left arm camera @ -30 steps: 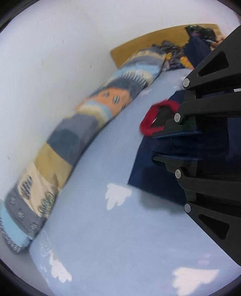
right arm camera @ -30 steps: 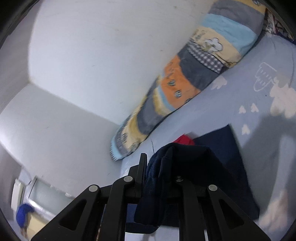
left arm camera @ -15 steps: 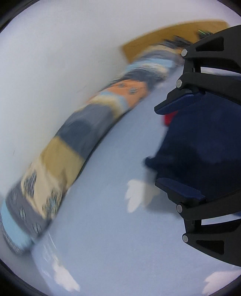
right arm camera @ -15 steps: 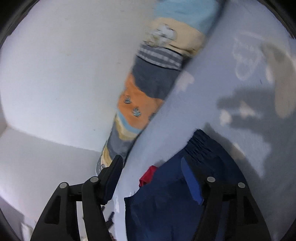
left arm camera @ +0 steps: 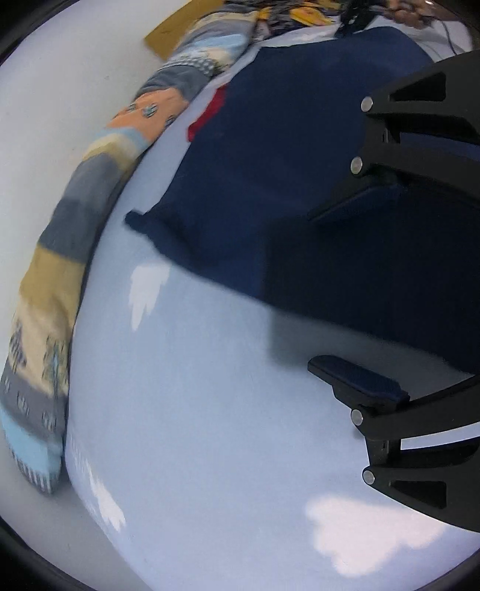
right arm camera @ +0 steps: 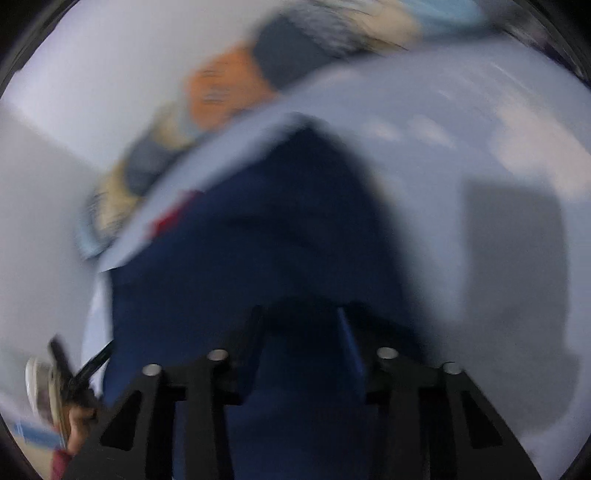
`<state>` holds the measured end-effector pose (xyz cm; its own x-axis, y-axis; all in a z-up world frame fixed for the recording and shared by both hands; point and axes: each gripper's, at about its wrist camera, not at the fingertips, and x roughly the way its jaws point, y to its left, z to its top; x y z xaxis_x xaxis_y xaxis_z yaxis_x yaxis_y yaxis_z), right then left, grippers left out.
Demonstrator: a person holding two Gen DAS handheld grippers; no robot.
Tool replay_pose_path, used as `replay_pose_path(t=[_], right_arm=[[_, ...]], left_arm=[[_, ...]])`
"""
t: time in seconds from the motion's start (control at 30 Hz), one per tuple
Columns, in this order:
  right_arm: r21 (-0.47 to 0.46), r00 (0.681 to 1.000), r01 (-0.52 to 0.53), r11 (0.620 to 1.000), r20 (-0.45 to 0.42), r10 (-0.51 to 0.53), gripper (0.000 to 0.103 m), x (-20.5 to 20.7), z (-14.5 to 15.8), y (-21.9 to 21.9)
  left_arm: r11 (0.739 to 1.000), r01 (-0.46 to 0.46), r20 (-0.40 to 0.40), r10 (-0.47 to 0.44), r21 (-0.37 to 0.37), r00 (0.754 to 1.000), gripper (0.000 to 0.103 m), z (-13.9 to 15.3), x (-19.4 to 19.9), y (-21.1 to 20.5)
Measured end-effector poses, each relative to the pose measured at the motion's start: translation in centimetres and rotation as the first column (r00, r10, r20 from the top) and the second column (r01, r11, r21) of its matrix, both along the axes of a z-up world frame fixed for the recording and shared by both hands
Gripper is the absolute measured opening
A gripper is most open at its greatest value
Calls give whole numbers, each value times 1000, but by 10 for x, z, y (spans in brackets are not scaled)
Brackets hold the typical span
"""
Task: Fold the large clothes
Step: 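Lay the hem over the collar and open both grippers, then withdraw both open grippers from the folded shirt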
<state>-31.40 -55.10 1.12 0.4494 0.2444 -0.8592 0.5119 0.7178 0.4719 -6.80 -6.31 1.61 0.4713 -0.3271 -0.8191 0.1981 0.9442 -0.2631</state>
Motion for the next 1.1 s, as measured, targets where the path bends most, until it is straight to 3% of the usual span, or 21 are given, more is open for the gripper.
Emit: replay_pose_path(t=[0.03,0.1,0.17,0.3,0.33,0.4,0.47,0.53,0.6,0.7,0.83,0.97,1.1], right_arm=[[5,999,42,999,-8,-42,19,-13,0,-7],[45,996,85,995,30,-86,23,-35,12,-15],[4,993,77,997,87,-77,26,-57,40,-6],[27,984,19,999,178,-23,30,-87,74,31],[20,984,-2,1000,175,-2,31,-89,76,41],[-8,990,-33,999,139,34,31,-84,72,57],[-14,999,-41,999,13,42,32,-87,48,65],[48,997,8,999,-76,-4,27,-104,33,61],[49,997,47,998,-71,-44,34,-120,49,60],[2,998,55,998,-23,-55,37,-137,81,58],[41,992,108,993,56,-110,44,-161,123,51],[34,988,97,995,117,-101,49,-179,159,61],[27,982,74,997,172,-78,50,-185,189,81]], left_arm=[[1000,-15,13,15,-9,1000,71,6,-8,4],[999,-26,49,28,-42,998,71,18,-24,8],[999,-16,64,20,-52,998,72,24,-44,4],[1000,18,-26,-18,3,999,75,1,-69,-4],[1000,8,-72,-7,15,997,78,-11,-69,-5],[999,-34,-121,29,-38,992,78,-14,-70,1],[997,-56,-139,48,-58,989,75,-4,-76,4],[999,-36,-92,33,-34,995,75,14,-89,1],[999,-28,-46,27,-25,999,75,33,-99,2],[997,-26,15,27,-66,1000,75,72,-122,-1],[997,-4,104,12,-77,995,76,117,-152,-11],[998,16,179,-4,-64,984,76,155,-209,10],[993,43,231,-17,-110,973,78,191,-281,51]])
